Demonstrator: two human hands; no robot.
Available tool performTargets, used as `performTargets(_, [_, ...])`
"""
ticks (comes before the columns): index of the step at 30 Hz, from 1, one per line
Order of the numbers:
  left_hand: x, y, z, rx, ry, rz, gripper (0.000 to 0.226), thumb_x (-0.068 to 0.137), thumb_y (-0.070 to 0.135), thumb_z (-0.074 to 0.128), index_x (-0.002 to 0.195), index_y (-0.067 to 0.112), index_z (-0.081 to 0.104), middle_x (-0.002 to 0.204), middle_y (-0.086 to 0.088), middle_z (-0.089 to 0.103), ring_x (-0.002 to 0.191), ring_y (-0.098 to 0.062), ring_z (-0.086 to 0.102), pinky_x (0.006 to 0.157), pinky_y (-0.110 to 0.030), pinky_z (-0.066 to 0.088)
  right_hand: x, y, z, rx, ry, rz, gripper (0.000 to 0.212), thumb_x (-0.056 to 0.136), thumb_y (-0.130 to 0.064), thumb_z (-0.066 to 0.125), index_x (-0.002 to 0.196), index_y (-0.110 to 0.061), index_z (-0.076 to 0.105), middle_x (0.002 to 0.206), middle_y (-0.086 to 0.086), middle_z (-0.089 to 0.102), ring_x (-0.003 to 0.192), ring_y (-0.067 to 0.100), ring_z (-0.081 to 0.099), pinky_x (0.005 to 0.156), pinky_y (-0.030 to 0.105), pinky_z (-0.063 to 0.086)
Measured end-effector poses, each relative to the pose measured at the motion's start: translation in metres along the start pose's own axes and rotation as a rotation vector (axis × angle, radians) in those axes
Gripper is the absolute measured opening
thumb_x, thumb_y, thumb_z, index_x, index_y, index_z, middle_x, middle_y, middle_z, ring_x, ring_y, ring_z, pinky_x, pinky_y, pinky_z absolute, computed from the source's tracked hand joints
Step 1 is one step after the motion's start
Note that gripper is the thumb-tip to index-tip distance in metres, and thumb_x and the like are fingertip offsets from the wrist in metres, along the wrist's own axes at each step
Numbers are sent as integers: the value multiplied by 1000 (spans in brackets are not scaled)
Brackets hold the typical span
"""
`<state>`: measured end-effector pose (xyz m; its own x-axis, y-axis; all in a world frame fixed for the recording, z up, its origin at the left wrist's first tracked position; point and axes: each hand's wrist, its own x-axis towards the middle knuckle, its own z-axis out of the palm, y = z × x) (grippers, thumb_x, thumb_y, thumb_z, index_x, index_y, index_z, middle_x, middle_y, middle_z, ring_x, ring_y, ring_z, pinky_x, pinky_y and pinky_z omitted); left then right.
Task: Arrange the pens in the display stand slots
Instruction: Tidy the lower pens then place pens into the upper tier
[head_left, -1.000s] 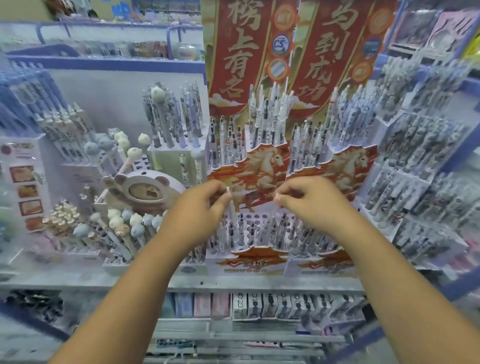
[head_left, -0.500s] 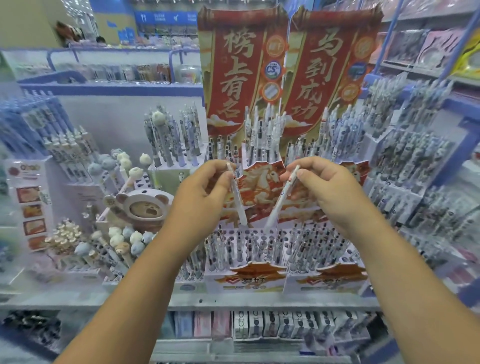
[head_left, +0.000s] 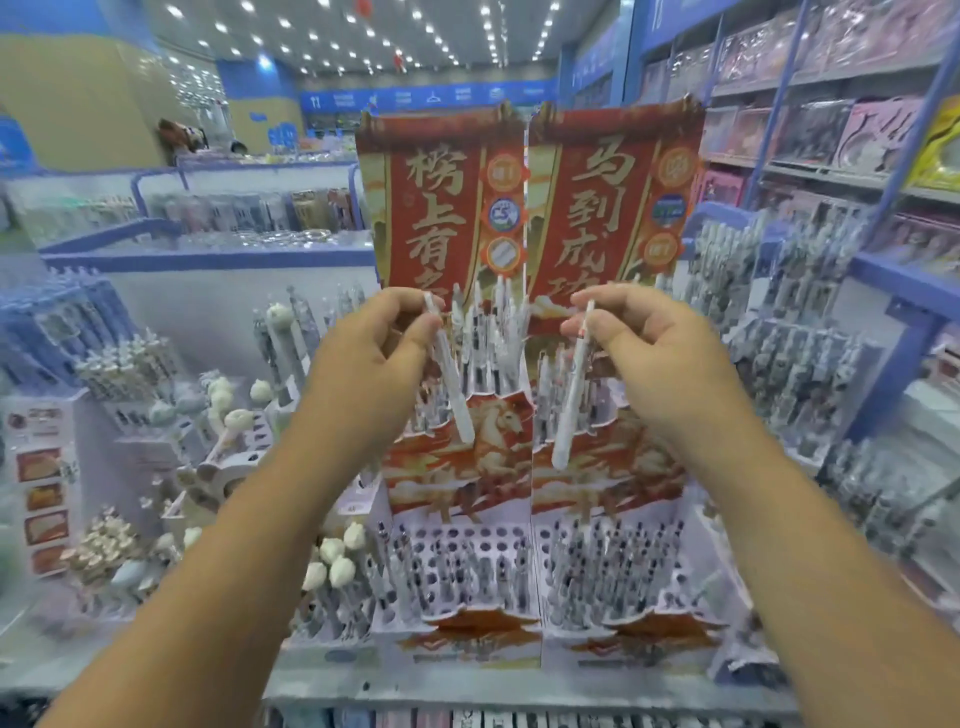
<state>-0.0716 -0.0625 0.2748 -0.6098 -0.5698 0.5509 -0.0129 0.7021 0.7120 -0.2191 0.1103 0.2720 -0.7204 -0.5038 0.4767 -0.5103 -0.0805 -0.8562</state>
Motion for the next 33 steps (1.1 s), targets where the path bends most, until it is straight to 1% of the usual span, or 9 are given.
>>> performTargets(1, [9,9,-3,3,29,30,10,103,24,56,103,28,65,83,-1,72,72,-11,69,65,-34,61,9,-6,-5,16,20,-27,19,103,-17,58,102,-30,72,89,-14,79,95,48,66,76,61,56])
performTargets(3, [27,30,-9,3,83,93,10,103,24,56,102,27,66,84,-2,72,73,-15,70,53,-19,54,29,-17,-15,73,71,-76,17,101,-14,61,101,-26,74,88,-7,80,88,34,74,77,55,61])
performTargets(7, [68,62,-16,-41,140,184,9,102,25,58,99,27,67,87,2,73,69,-5,70,59,-14,57,72,-34,-21,106,126,-155,15,98,-14,66,101,-24,77,85,-4,79,85,16,77,80,39,64])
performTargets(13, [125,47,2,29,95,221,8,99,28,63,100,24,70,88,2,75,76,-16,74,75,-44,63,118,-32,4,119,156,-188,16,97,-9,66,102,-19,77,88,-4,77,79,4,75,74,22,61])
performTargets(18, [143,7,26,89,-34,135,6,98,28,65,95,28,69,77,5,73,73,-14,71,74,-41,61,137,-1,30,39,70,-45,16,96,-10,68,96,-23,78,83,-2,78,75,11,76,77,37,65])
performTargets(22, [148,-20,39,89,-153,77,8,96,28,68,88,27,71,74,4,75,76,-18,73,79,-45,61,136,14,37,-116,-10,21,14,97,-19,68,97,-27,79,86,-5,79,74,6,75,60,19,61])
performTargets(25, [149,-27,43,152,-198,59,7,95,29,69,91,26,74,76,8,75,75,-10,72,78,-37,60,134,22,40,-122,-31,82,15,97,-15,68,99,-22,81,87,-1,79,76,14,77,70,31,65])
performTargets(30, [144,-31,48,197,-233,35,9,95,36,68,96,31,76,80,12,75,74,-8,71,65,-23,55,131,29,41,-104,-62,126,15,97,-12,67,103,-14,81,84,-1,76,80,20,77,66,23,62])
performTargets(33, [143,-33,48,228,-220,19,9,96,35,67,95,31,75,74,12,73,60,-2,65,49,-14,46,132,27,40,-162,-64,114,16,97,-14,67,102,-16,82,82,-1,77,74,19,77,70,30,65])
